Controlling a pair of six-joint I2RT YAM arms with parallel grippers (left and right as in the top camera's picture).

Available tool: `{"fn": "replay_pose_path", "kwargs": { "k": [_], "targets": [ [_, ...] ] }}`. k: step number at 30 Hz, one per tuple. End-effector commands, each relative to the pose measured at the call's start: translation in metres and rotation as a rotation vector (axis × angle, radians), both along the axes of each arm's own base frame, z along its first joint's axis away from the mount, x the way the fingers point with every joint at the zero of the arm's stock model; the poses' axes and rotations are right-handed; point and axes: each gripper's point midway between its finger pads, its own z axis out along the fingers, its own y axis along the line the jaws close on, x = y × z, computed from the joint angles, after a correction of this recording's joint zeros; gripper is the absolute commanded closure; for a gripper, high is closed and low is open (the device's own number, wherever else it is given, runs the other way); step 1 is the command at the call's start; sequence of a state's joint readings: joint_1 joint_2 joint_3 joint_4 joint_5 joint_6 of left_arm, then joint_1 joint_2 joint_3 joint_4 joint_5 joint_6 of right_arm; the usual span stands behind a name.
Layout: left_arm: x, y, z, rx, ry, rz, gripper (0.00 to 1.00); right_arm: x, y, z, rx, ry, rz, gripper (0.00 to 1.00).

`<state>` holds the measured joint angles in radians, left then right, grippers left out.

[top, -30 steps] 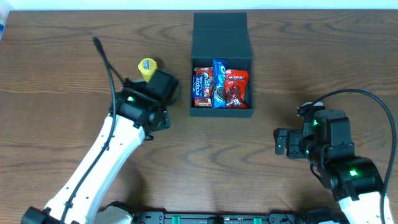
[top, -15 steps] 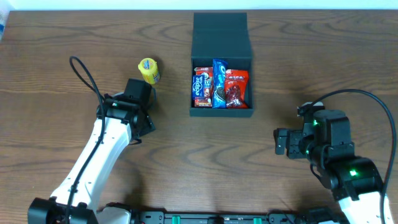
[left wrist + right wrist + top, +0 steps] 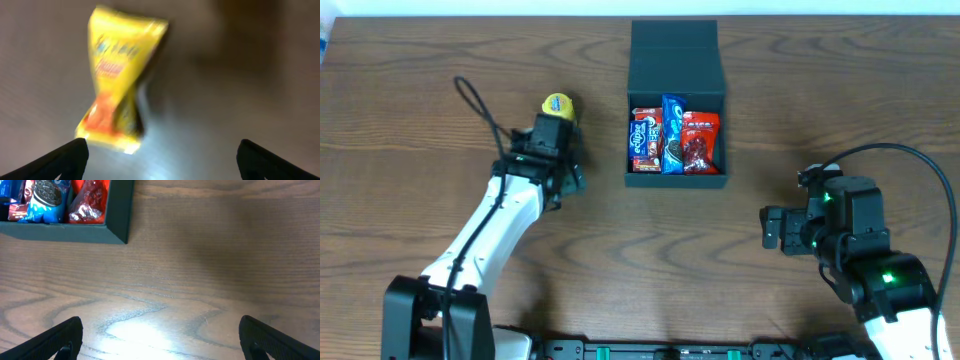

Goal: Pack container
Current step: 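Move the left gripper to the yellow Mentos roll, then close the left gripper on the Mentos roll and lift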

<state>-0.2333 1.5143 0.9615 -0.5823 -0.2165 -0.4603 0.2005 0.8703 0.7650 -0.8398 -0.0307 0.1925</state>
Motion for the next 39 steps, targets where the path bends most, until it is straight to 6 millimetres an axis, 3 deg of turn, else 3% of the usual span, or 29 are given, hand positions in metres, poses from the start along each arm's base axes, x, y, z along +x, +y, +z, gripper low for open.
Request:
{"fn": "replay_pose_path", "kwargs": {
  "k": [1, 4, 8, 14, 20, 30, 39],
  "targets": [
    [0.028, -0.014, 0.020, 0.059, -0.106, -0.126, 0.04, 0.001, -0.002, 0.002, -0.004, -0.006, 0.004, 0.01],
    [0.047, -0.022, 0.034, 0.103, -0.210, -0.154, 0.04, 0.001, -0.001, 0.002, -0.004, -0.006, 0.004, 0.01],
    [0.058, -0.013, 0.039, 0.199, -0.259, -0.113, 0.04, 0.001, -0.001, 0.002, -0.004, -0.006, 0.004, 0.01],
    [0.063, -0.015, 0.019, 0.257, -0.253, -0.137, 0.04, 0.001, -0.001, 0.002, -0.004, -0.006, 0.004, 0.01],
    [0.076, -0.019, 0.009, 0.237, -0.316, -0.134, 0.04, 0.001, -0.001, 0.002, -0.004, -0.006, 0.004, 0.01],
    [0.094, -0.022, -0.023, 0.206, -0.317, -0.132, 0.04, 0.001, -0.001, 0.002, -0.004, -0.006, 0.004, 0.01],
    [0.111, -0.006, -0.042, 0.173, -0.339, -0.089, 0.04, 0.001, -0.001, 0.002, -0.004, -0.006, 0.004, 0.01]
  ]
}}
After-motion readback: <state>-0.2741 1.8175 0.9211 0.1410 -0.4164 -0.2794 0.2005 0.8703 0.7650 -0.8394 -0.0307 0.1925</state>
